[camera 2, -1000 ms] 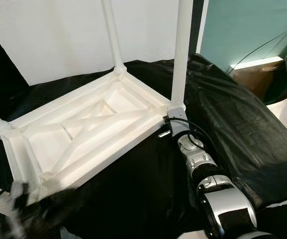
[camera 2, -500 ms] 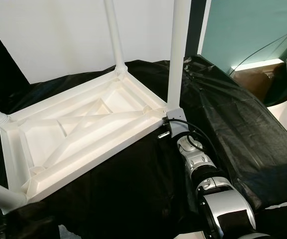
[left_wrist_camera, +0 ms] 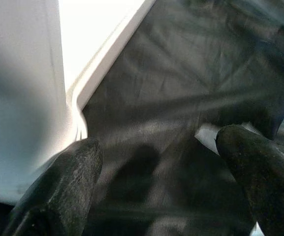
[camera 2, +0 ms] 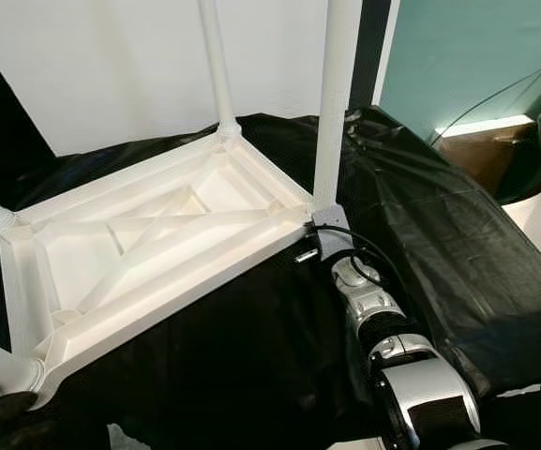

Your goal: Building children table

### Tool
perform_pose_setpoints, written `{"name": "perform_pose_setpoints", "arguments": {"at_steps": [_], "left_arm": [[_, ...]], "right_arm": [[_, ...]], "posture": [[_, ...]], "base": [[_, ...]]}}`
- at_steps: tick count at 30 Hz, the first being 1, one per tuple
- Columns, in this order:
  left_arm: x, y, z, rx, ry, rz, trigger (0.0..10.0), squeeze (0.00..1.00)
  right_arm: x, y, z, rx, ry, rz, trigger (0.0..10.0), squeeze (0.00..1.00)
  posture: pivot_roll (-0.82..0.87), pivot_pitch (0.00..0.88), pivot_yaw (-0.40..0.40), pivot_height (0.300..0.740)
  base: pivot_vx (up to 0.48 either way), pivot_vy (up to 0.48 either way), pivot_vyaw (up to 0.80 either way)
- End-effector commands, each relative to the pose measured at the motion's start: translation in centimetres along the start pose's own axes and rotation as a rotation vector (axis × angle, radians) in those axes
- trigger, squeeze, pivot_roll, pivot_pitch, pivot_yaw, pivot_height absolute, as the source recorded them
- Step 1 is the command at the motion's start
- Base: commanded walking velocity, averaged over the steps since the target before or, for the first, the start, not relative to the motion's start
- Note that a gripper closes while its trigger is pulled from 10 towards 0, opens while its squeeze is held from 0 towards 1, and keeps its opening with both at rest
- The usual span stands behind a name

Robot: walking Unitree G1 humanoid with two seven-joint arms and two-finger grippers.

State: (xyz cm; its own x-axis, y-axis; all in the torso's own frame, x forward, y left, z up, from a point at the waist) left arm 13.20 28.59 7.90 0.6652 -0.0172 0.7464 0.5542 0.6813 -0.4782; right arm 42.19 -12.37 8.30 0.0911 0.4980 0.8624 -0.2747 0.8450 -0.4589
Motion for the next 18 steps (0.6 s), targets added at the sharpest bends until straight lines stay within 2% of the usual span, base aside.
{"name": "perform_pose_setpoints", "arguments": {"at_steps": [1,4,5,7,9,13,14,15,16,17,18], "left_arm": [[-1.8,1.3,2.0,0.091,0.094,0.029,10.0,0.0],[-2.1,2.1,2.6,0.134,0.103,0.026,10.0,0.0],[-1.7,2.9,3.1,0.178,0.079,0.015,10.0,0.0],[-1.1,3.6,3.5,0.215,0.046,0.003,10.0,0.0],[0.2,5.0,4.1,0.293,-0.015,-0.051,10.0,0.0],[4.5,7.3,4.7,0.436,-0.206,-0.179,10.0,0.0],[5.0,7.5,4.7,0.447,-0.226,-0.189,10.0,0.0],[7.1,7.8,4.7,0.474,-0.325,-0.229,10.0,0.0],[7.1,7.8,4.7,0.474,-0.325,-0.229,10.0,0.0],[8.9,7.5,4.5,0.457,-0.421,-0.237,10.0,0.0],[8.9,7.5,4.5,0.457,-0.421,-0.237,10.0,0.0]], "right_arm": [[-1.4,0.3,0.3,0.011,0.051,-0.008,10.0,0.0],[-1.3,0.5,0.2,0.015,0.05,-0.008,10.0,0.0],[-1.2,0.7,0.2,0.021,0.047,-0.008,10.0,0.0],[-1.1,0.9,0.1,0.025,0.045,-0.009,10.0,0.0],[-1.0,1.0,0.1,0.029,0.043,-0.009,10.0,0.0],[-1.0,1.1,0.1,0.032,0.042,-0.009,10.0,0.0],[-1.0,1.1,0.1,0.033,0.042,-0.009,10.0,0.0],[-1.0,1.1,0.1,0.033,0.043,-0.009,10.0,0.0],[-1.0,1.1,0.1,0.033,0.043,-0.009,10.0,0.0],[-1.1,1.2,0.1,0.034,0.044,-0.009,10.0,0.0],[-1.1,1.2,0.1,0.034,0.044,-0.009,10.0,0.0]], "posture": [[0.13,0.016,0.035,0.74],[0.13,0.018,0.033,0.74],[0.14,0.017,0.03,0.74],[0.14,0.017,0.03,0.74],[0.14,0.017,0.029,0.74],[0.14,0.015,0.027,0.74],[0.14,0.015,0.027,0.74],[0.14,0.015,0.027,0.74],[0.14,0.015,0.027,0.74],[0.13,0.011,0.026,0.74],[0.13,0.011,0.026,0.74]], "base": [[0.0,0.0,0.0],[0.0,0.0,0.0],[0.0,0.0,0.0],[0.0,0.0,0.0],[0.0,0.0,0.0],[0.0,0.0,0.0],[0.0,0.0,0.0],[0.0,0.0,0.0],[0.0,0.0,0.0],[0.0,0.0,0.0],[0.0,0.0,0.0]]}}
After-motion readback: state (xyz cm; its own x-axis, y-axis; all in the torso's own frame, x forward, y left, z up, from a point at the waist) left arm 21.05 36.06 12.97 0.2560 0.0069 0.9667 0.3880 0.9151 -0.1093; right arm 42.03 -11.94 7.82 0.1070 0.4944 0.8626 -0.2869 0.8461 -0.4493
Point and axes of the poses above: a point about 5 cm out from each wrist's last joint towards the gripper, its own z axis pointing back from the gripper into the wrist, its own x axis along the axis of the wrist's last joint, y = z × x, the point moved 6 cm from there along -z, pointing out of the wrist towards the gripper, and after that the axes turned 11 degrees about z, right-handed, at the moved point
